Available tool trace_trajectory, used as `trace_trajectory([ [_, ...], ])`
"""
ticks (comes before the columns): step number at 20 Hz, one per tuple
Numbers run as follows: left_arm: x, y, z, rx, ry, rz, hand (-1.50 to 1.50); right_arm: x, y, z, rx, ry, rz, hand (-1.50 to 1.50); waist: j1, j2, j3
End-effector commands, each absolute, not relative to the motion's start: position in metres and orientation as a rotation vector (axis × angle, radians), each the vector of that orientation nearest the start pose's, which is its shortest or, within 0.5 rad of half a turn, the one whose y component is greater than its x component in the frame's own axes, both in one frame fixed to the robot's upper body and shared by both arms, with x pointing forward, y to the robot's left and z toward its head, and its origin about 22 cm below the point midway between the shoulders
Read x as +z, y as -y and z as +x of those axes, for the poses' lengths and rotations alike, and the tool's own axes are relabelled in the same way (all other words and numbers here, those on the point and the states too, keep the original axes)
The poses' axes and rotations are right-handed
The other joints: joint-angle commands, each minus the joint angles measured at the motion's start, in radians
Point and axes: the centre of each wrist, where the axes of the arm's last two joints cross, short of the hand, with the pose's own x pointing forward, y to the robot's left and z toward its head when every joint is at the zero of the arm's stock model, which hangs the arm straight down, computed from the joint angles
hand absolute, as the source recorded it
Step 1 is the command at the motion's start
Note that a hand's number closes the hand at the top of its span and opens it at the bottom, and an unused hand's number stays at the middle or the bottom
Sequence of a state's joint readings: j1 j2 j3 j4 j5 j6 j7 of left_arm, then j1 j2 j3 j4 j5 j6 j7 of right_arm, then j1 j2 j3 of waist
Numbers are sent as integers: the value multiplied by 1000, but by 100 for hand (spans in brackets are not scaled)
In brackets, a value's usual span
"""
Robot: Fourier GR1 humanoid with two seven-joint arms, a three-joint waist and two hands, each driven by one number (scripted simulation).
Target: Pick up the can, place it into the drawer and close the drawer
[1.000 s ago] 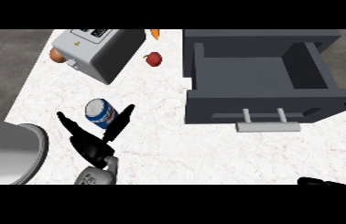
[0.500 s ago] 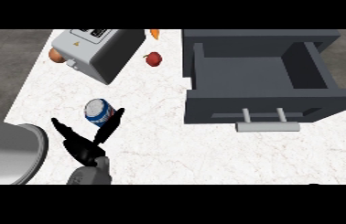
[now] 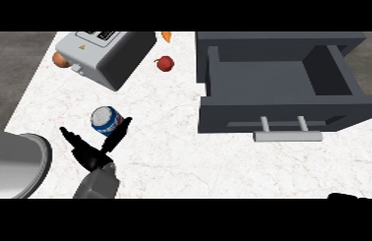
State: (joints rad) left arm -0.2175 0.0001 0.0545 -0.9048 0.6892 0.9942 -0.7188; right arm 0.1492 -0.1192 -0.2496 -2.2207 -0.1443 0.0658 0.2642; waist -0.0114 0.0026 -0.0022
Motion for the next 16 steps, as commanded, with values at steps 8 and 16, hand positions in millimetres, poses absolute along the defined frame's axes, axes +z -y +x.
trace_trajectory([
  [8, -117, -226, 308, 755, 1350, 705, -150, 131, 296, 181, -47, 1856, -222, -150, -2, 3, 1],
  [16, -130, -248, 296, 756, 1443, 591, 150, 137, 309, 164, -51, 1854, -238, -150, -2, 1, 1],
])
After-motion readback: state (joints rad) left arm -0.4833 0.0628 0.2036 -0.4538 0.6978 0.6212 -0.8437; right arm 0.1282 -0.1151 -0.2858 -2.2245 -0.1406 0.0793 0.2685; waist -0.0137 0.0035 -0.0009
